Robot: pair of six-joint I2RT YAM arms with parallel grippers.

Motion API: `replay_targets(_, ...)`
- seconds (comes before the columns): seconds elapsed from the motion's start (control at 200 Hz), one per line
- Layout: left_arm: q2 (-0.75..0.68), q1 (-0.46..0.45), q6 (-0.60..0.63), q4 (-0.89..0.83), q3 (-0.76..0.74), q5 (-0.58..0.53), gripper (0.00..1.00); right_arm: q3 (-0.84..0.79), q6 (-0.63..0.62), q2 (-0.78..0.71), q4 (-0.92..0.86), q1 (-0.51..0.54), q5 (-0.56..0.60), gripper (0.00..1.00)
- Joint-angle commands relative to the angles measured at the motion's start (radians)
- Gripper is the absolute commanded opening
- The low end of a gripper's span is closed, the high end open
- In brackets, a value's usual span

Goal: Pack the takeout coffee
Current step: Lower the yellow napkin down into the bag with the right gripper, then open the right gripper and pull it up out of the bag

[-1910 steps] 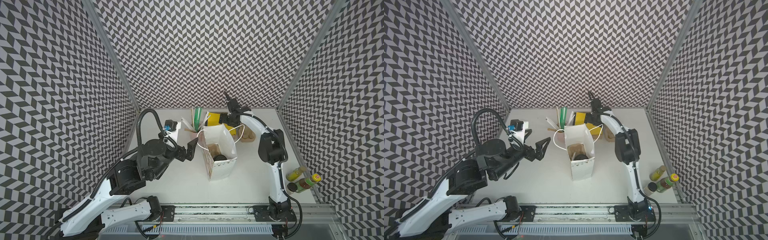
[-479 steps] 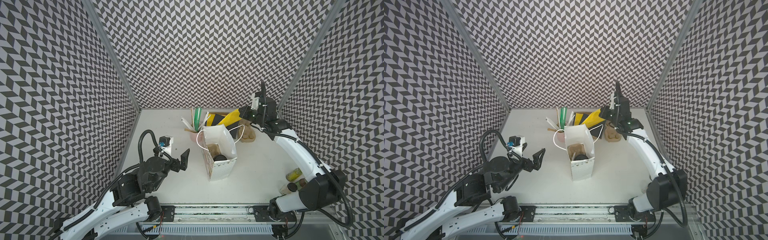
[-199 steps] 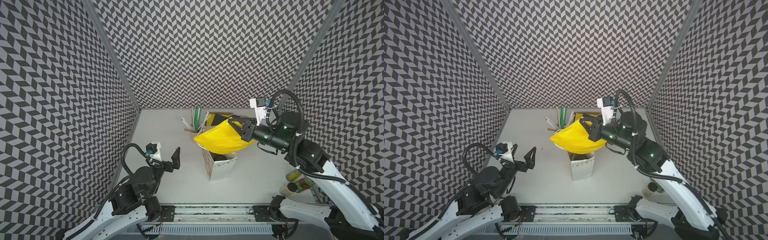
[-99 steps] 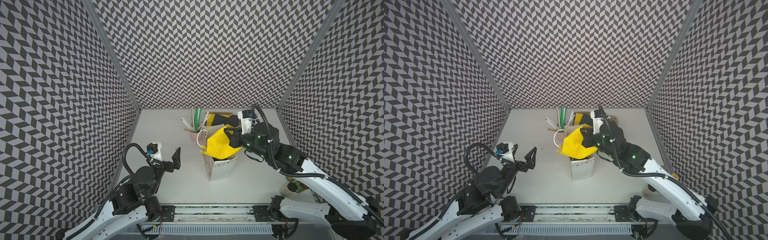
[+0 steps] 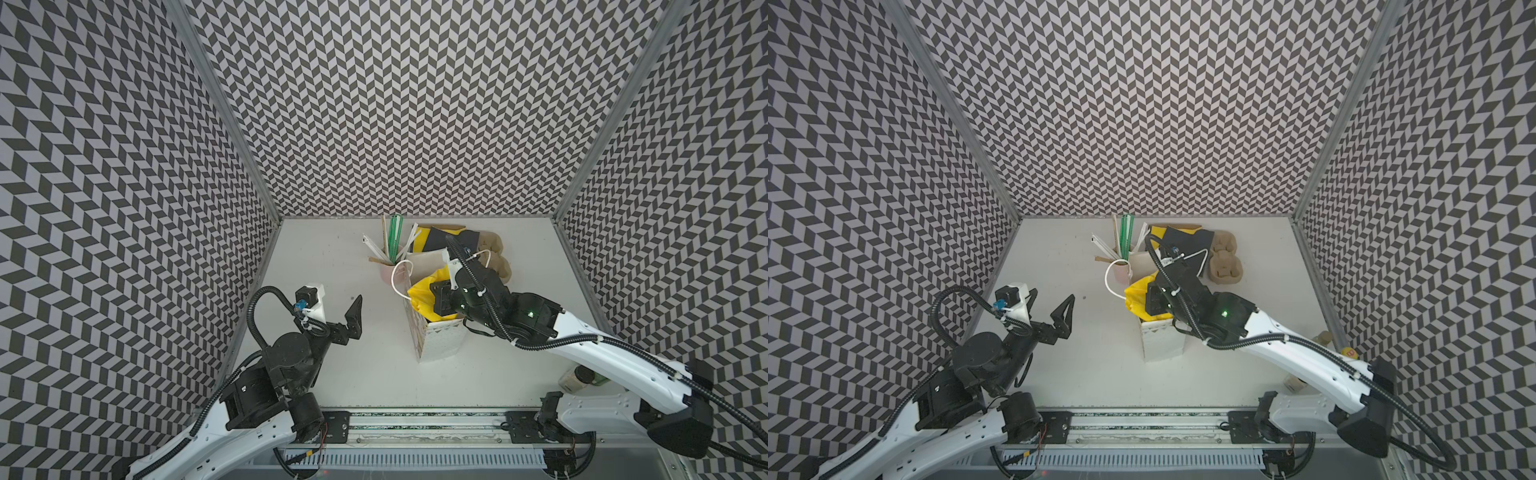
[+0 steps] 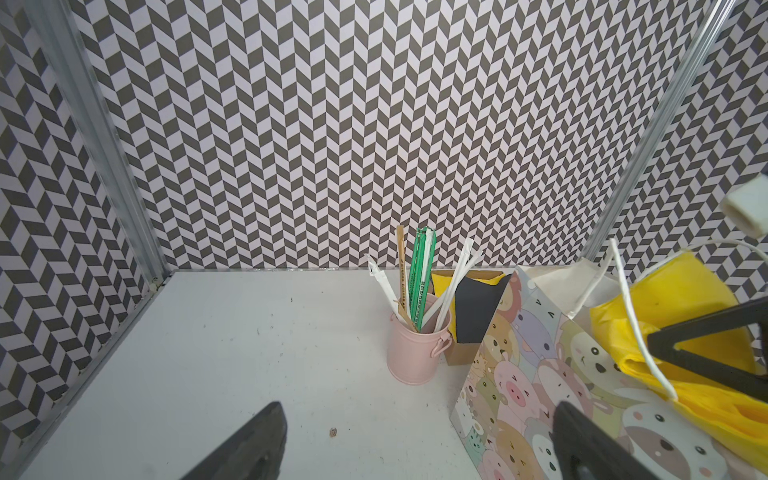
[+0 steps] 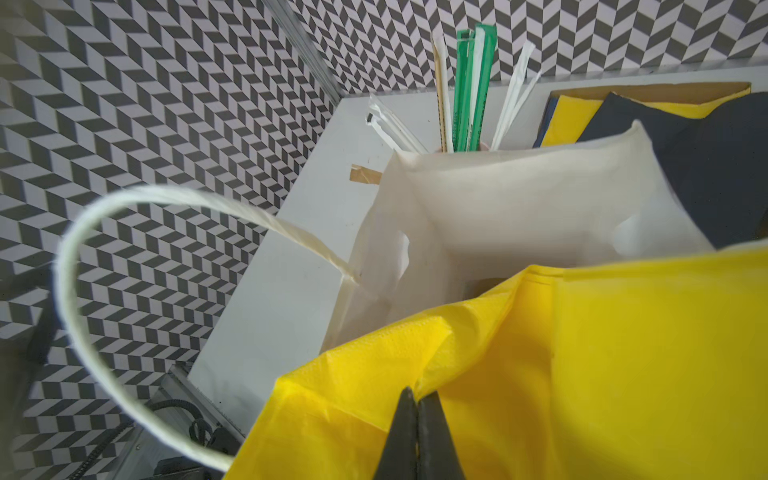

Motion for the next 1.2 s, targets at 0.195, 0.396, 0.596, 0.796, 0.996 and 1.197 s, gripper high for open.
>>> replay_targets(0.195, 0.015, 0.006, -0.005, 0.022, -0.007, 0.014, 1.00, 0.151, 0.025, 0.069, -0.101, 0.013, -0.013, 0.39)
replay_targets(0.396, 0.022, 0.005, -0.003, 0.022, -0.006, 0.022, 1.00, 0.205, 0.014, 0.024, -0.125, 0.015, 0.012, 0.52)
replay_targets(0.596, 0.023, 0.005, -0.001, 0.028, -0.008, 0.023, 1.00, 0.224, 0.000, -0.039, -0.126, 0.017, -0.013, 0.55)
replay_targets(0.796, 0.008, 0.005, -0.010, 0.031, -0.011, -0.023, 1.00, 0.146, -0.148, -0.198, -0.035, 0.018, 0.221, 0.72)
replay_targets(0.996, -0.005, 0.006, -0.032, 0.071, -0.046, -0.185, 1.00, -0.074, -0.268, -0.414, 0.174, 0.014, 0.432, 0.99)
replay_targets(1.197, 0.050, 0.070, -0.098, 0.113, -0.091, -0.294, 1.00, -0.331, -0.276, -0.601, 0.392, -0.062, 0.733, 0.99)
